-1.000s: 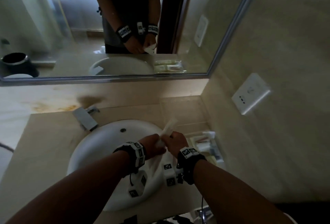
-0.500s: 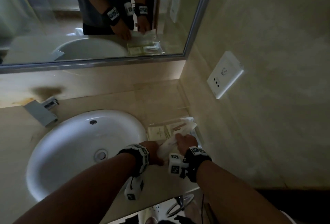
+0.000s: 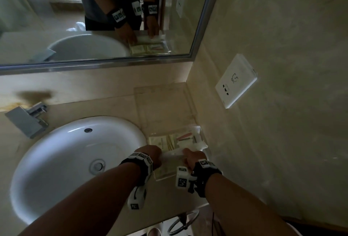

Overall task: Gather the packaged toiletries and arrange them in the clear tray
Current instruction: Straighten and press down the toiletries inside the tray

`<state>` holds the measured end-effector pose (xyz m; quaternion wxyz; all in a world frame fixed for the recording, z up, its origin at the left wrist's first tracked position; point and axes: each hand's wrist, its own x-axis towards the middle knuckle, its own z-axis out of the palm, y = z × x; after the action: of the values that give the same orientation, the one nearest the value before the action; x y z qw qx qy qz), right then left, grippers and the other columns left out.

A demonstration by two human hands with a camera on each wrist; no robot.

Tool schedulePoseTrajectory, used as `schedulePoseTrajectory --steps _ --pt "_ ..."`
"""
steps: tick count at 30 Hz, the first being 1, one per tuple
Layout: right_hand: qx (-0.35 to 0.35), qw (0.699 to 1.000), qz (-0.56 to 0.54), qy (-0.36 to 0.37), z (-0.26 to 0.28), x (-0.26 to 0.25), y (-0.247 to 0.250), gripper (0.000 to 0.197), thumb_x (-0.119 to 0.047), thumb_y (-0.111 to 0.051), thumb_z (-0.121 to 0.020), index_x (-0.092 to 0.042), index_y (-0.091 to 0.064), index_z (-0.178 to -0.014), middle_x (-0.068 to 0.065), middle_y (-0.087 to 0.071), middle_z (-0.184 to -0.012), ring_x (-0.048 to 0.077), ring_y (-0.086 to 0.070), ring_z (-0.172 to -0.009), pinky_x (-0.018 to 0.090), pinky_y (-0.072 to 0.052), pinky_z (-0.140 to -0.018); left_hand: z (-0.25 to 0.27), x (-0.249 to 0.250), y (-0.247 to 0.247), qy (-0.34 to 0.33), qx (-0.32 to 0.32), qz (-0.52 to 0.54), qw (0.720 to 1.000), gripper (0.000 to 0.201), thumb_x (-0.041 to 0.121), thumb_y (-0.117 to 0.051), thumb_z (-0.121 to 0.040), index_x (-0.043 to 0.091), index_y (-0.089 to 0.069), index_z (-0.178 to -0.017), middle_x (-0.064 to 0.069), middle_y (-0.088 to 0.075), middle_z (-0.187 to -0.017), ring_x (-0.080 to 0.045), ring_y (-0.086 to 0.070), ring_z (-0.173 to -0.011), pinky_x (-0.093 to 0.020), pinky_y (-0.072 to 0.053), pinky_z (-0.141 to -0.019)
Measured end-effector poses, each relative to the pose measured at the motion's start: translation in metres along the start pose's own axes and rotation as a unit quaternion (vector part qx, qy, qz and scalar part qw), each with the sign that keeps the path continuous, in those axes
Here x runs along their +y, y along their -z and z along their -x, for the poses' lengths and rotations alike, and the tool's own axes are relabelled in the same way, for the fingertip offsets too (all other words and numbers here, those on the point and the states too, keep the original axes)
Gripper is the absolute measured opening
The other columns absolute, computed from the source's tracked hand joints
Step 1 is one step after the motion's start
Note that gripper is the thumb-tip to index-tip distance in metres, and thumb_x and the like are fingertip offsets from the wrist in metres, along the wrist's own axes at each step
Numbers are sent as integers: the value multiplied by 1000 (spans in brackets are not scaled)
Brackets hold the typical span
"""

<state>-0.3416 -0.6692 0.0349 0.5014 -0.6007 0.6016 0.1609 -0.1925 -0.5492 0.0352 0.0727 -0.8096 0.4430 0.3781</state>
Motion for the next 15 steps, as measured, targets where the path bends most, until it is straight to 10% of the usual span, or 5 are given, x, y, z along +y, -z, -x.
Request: schedulePoseTrajectory --steps 8,11,15 --pt "4 998 59 21 -4 1 10 41 -52 -47 -91 -16 -65 -83 15 -69 -97 31 -66 -89 42 -54 -89 -10 4 -16 15 8 17 1000 29 31 -52 -86 23 -64 -111 -3 -67 -111 -25 -65 -102 -34 -53 -86" --pt "62 986 145 53 -1 -3 16 46 -46 -46 -96 -6 -67 -107 16 -68 -111 32 -63 -102 35 -49 -88 -12 4 -18 16 20 10 1000 32 31 -53 -86 24 -62 -116 -3 -65 -117 -24 -63 -108 -34 -52 -89" --pt "165 951 210 158 2 -2 22 22 -39 -47 -94 -21 -60 -96 7 -62 -109 26 -59 -97 29 -44 -79 -8 3 -14 1 33 -3 999 43 39 -59 -83 24 -55 -123 -3 -62 -122 -25 -60 -113 -36 -52 -92"
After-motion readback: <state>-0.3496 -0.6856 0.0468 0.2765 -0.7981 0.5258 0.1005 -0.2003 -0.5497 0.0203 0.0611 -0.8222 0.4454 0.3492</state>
